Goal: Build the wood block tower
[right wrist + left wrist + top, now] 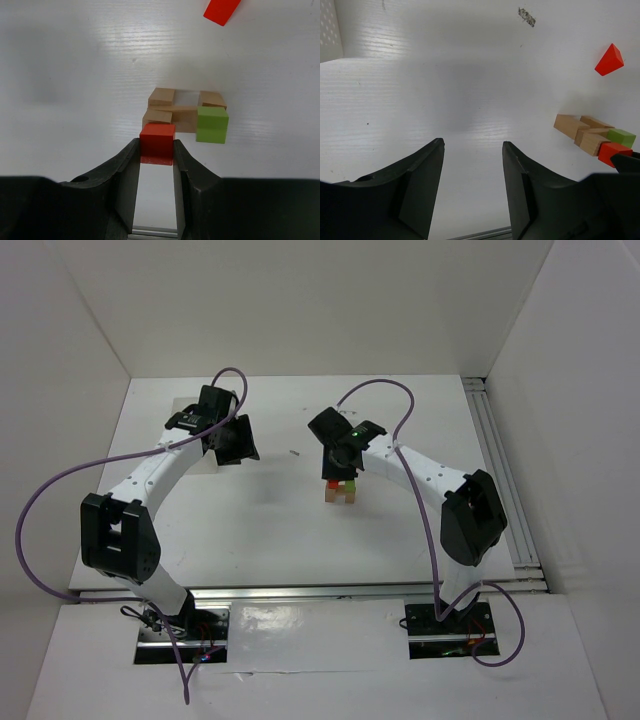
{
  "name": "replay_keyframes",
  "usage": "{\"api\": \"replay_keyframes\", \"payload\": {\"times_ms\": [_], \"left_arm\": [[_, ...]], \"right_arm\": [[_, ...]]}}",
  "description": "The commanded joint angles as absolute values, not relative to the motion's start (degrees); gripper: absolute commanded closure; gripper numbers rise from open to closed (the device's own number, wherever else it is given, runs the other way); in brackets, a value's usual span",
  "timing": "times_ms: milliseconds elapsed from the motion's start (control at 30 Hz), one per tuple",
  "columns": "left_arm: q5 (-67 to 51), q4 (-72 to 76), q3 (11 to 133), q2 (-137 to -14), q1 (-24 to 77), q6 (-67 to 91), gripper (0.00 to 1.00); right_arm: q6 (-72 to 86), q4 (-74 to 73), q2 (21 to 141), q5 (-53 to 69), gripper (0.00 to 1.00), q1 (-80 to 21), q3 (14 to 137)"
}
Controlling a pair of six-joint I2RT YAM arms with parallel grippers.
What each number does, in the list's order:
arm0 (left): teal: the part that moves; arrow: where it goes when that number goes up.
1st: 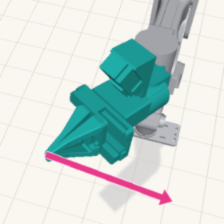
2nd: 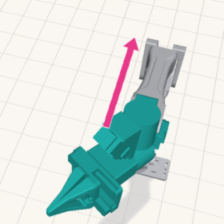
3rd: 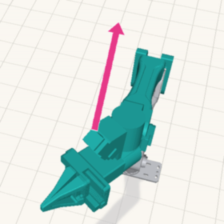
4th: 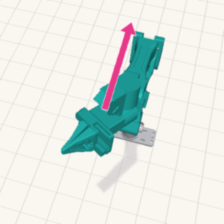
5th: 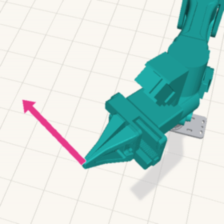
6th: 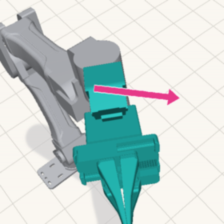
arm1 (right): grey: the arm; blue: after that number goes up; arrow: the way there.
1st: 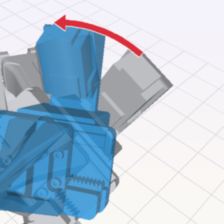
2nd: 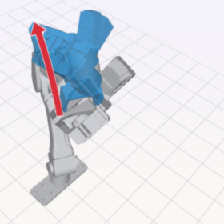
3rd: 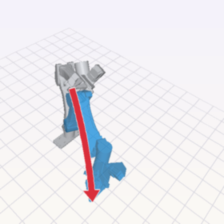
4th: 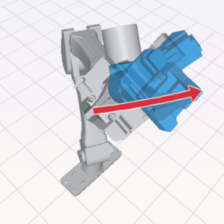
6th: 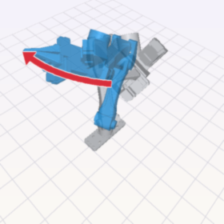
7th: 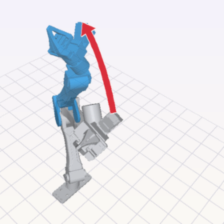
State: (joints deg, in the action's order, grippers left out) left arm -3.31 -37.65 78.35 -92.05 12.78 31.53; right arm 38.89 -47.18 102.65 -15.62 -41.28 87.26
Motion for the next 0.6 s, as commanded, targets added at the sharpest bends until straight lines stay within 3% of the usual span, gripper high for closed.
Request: {"api": "replay_keyframes", "payload": {"times_ms": [0, 567], "left_arm": [[-4.0, -36.5, 77.7, -90.1, 12.4, 31.1, 0.38], [-3.4, -36.5, 76.6, -90.1, 12.4, 31.1, 0.38]], "right_arm": [[38.8, -47.9, 102.7, -16.0, 0.67, -41.7, 88.6], [37.7, -47.4, 103.8, -14.9, 0.67, -42.3, 88.6]]}}
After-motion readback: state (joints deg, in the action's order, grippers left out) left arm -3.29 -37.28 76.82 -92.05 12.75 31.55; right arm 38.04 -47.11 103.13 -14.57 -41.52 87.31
